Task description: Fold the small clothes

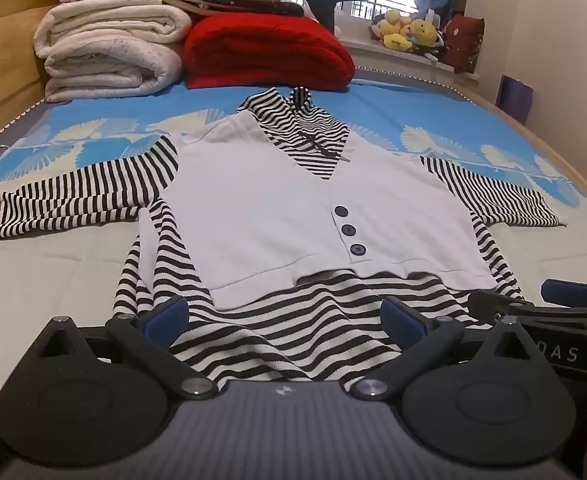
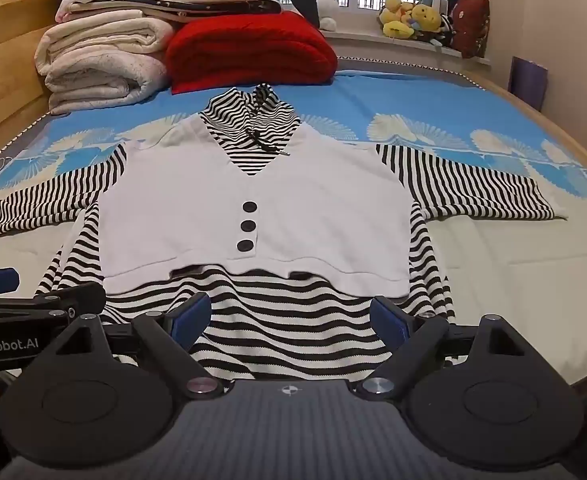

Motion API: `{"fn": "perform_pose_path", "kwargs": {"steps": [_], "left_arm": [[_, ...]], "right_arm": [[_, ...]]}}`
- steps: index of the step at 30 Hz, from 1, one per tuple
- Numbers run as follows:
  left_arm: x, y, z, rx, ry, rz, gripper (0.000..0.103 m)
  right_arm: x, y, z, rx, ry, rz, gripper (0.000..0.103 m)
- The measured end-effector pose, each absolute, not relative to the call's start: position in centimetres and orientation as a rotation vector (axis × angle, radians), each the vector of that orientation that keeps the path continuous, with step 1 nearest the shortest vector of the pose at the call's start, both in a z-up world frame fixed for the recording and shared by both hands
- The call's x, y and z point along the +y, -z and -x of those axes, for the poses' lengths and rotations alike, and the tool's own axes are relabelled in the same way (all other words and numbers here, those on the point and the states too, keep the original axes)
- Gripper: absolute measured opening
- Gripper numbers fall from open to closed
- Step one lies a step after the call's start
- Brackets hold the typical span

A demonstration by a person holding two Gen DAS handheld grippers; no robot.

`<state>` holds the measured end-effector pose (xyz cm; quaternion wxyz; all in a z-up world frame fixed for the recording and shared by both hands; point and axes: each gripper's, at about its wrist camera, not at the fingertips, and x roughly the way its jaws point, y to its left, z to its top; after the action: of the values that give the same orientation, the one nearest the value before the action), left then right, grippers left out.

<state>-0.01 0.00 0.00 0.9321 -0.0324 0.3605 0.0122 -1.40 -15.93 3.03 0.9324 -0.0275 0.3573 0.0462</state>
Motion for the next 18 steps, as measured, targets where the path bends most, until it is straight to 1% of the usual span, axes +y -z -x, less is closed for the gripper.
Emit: {"fn": "perform_pose_path", "kwargs": {"steps": [18], "left_arm": [[0.46,0.44,-0.02,0.737,-0.027,0.070,0.102]], "right_arm": [[-15.87,-2.90,1.32,0.736,-0.096,0.059,0.087]]}}
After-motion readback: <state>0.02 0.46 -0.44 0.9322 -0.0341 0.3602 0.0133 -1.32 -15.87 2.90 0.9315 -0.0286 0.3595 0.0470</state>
